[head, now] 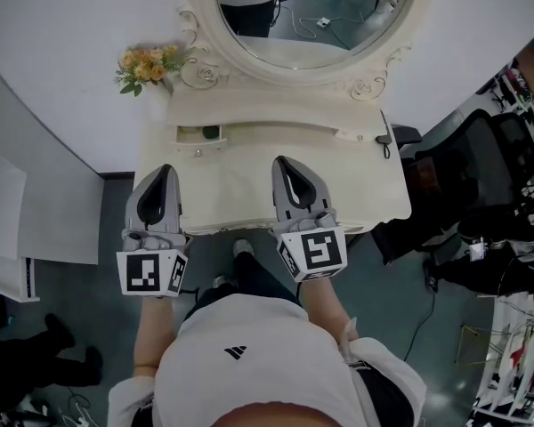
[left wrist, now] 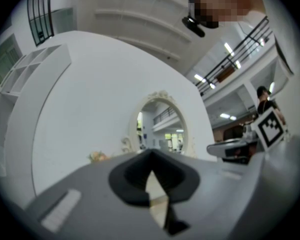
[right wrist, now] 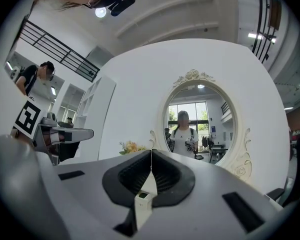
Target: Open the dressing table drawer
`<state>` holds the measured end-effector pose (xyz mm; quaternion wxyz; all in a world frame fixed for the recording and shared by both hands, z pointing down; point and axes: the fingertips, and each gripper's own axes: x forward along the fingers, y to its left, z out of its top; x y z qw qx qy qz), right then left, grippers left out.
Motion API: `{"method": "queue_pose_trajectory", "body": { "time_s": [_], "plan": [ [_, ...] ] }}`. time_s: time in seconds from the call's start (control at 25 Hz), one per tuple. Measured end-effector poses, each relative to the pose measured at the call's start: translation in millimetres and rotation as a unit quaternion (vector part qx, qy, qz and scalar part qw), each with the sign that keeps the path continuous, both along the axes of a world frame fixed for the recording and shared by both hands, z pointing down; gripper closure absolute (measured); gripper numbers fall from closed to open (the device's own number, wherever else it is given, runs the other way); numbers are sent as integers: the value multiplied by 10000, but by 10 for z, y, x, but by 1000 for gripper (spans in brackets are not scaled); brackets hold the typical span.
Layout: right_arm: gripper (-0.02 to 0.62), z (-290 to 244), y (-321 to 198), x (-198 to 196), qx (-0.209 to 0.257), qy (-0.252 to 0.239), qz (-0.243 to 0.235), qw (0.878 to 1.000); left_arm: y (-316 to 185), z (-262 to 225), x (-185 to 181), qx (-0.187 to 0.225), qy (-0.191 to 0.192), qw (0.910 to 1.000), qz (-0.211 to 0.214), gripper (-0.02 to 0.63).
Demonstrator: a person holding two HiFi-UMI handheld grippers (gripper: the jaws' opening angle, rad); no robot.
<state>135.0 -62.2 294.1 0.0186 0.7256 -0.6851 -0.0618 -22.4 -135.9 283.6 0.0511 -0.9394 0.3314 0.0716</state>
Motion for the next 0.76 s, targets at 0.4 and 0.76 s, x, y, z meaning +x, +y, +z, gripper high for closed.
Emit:
{"method": "queue_pose_trajectory", "body": {
  "time_s": [0.4,0.76],
  "plan": [
    [607,6,72,-30,12,1,20,10000,70,-13,-33,3,3,10000,-25,598],
    [607,-4,121,-48,28,-6,31,10000,127,-27,-42,18,-2,10000,3,598]
  ]
}}
